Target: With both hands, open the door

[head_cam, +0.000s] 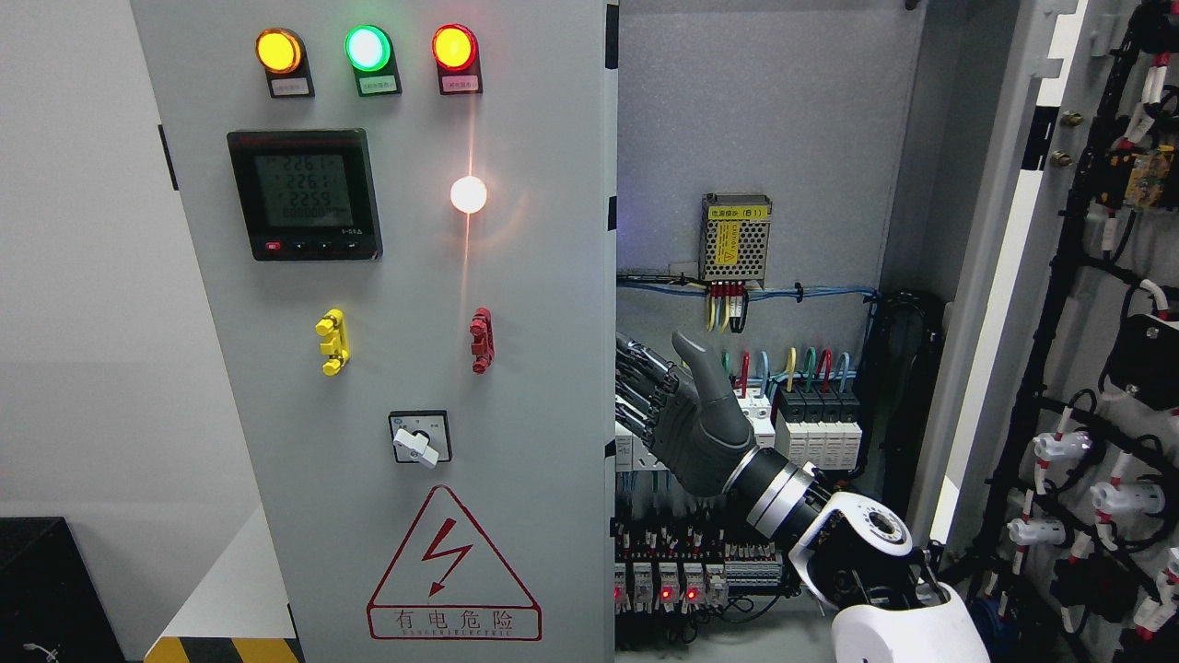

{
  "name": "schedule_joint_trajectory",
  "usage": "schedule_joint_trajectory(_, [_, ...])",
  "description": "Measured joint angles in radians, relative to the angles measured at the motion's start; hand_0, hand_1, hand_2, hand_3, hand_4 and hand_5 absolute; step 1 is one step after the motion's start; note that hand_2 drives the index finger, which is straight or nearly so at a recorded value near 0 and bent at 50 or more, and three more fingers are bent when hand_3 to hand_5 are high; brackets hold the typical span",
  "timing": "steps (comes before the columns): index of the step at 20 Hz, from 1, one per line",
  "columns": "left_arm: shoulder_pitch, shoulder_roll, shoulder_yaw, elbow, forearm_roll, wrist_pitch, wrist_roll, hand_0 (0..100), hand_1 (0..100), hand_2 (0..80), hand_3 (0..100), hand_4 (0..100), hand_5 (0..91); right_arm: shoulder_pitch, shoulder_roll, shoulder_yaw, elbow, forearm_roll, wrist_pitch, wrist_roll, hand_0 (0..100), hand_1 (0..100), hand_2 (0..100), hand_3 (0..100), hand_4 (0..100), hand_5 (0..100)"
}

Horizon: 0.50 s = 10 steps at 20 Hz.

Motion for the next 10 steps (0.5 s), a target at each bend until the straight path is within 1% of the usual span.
schedule_joint_trajectory(7, [0.000,0.000,0.000,0.000,0.000,0.000,0.000,0,0,0.0,0,0,0.0,0.000,-0.012,0.005,-0.003,-0.001,0.004,0.001,19,0,0,0,0,0])
schedule_joint_trajectory(10, [0.000,0.000,0.000,0.000,0.000,0.002,0.000,0,0,0.0,0,0,0.0,0.000,-0.015,0.007,-0.006,0.000,0.024,0.001,19,0,0,0,0,0])
